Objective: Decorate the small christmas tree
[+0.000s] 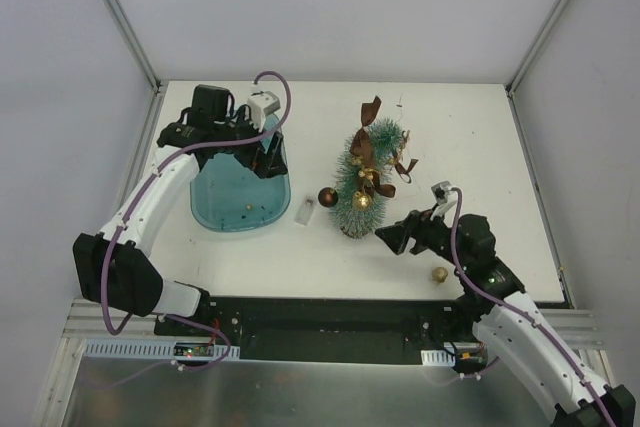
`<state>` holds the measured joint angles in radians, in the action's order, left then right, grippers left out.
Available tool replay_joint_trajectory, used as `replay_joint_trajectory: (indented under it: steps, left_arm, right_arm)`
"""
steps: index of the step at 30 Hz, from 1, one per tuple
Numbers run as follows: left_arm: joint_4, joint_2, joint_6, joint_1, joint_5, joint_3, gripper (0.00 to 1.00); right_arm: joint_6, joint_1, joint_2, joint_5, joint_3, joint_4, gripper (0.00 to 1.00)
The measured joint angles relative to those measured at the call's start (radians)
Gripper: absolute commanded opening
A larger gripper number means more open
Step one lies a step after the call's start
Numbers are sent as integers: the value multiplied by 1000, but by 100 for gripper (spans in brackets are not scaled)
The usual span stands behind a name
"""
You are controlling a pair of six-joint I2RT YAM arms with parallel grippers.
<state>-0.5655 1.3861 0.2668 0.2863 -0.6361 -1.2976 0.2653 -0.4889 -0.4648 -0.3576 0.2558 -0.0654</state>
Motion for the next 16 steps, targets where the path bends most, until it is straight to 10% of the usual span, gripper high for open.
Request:
replay_joint_trajectory:
  steps: [16]
  left_arm:
    - [-46, -62, -51, -250, 22, 50, 99]
  right_arm:
    - [-50, 0, 275, 285, 187, 472, 96]
